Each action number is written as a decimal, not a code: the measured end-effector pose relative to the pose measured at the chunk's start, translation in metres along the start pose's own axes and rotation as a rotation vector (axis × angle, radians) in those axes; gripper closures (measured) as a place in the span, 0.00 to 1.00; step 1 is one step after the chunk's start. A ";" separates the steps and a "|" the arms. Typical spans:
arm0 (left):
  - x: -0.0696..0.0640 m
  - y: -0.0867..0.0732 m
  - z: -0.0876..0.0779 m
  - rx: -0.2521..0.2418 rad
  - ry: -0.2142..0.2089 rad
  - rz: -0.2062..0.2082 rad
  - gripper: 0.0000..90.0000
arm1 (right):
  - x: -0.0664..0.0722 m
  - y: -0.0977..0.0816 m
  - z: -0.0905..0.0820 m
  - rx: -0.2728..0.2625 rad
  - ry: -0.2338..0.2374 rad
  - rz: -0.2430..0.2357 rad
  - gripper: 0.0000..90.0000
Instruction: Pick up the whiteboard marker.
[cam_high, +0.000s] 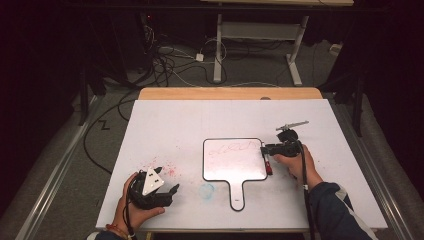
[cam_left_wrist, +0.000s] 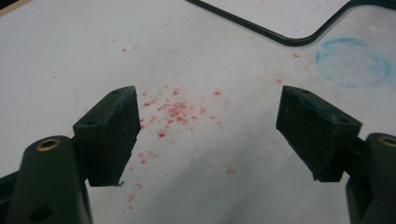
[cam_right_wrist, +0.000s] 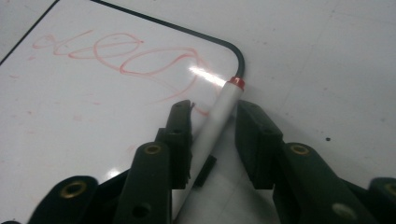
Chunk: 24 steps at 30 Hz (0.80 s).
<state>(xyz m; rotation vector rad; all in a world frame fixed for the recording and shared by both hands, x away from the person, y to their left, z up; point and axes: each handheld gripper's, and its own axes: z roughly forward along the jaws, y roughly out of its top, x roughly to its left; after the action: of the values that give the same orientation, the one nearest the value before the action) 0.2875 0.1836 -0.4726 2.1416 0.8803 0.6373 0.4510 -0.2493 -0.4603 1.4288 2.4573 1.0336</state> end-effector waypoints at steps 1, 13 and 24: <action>0.000 0.000 0.000 0.001 -0.002 0.001 0.23 | 0.000 0.000 0.000 0.000 0.000 0.000 0.78; 0.001 0.006 0.004 -0.014 -0.044 -0.046 0.23 | 0.011 0.000 -0.013 -0.079 0.021 -0.063 0.90; -0.014 0.059 0.020 -0.161 -0.196 -0.150 0.26 | 0.062 0.004 -0.040 -0.286 0.139 -0.140 0.90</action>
<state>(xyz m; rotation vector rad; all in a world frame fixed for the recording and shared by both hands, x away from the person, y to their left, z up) 0.3152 0.1346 -0.4417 1.9354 0.8437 0.4004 0.4031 -0.2180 -0.4137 1.1168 2.3378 1.4246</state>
